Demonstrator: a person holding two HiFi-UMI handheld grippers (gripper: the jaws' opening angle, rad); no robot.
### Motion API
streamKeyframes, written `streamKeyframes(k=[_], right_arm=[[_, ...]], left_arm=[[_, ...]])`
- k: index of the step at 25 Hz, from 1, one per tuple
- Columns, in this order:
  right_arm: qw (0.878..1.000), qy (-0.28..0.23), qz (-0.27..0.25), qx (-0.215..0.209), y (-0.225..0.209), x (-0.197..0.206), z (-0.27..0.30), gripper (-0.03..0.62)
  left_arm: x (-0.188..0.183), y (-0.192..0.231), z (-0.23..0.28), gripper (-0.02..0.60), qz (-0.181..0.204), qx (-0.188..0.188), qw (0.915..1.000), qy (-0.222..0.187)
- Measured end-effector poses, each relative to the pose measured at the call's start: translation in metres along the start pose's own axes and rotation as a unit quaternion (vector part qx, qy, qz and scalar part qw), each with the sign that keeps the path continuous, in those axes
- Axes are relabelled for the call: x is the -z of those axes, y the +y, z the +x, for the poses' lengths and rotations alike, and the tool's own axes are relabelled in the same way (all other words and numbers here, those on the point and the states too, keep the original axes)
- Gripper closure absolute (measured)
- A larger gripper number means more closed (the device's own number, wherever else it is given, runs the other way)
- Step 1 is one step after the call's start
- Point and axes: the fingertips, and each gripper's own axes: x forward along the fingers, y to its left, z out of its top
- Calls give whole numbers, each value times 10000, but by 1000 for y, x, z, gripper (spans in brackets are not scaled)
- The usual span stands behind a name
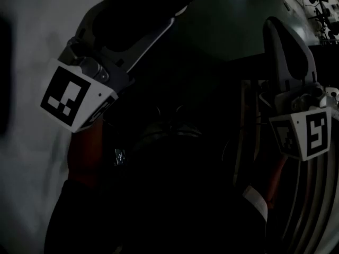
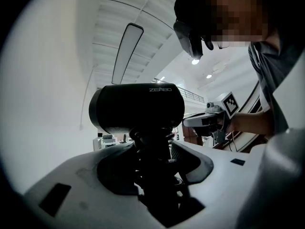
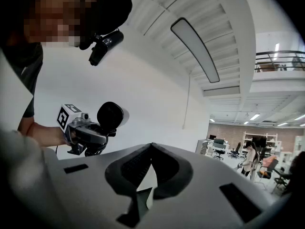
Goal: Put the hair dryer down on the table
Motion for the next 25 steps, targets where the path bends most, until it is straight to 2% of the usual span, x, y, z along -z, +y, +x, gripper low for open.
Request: streamKeyframes(k=[11, 17, 21, 25], right_arm=[[10000, -46, 47, -3, 0, 0, -2, 586], [9996, -70, 248, -99, 3, 2, 1, 585], [9998, -103, 148, -112, 1, -2, -1, 585], [9990, -354, 265, 41, -6, -2, 1, 585]], left_arm=[[6, 3, -3, 370, -55, -30, 9999, -127], [20, 7, -5, 370, -281, -100, 9995, -55], [27, 6, -4, 370, -512, -101, 9986, 38], [17, 11, 4, 370, -367, 5, 9993, 26]])
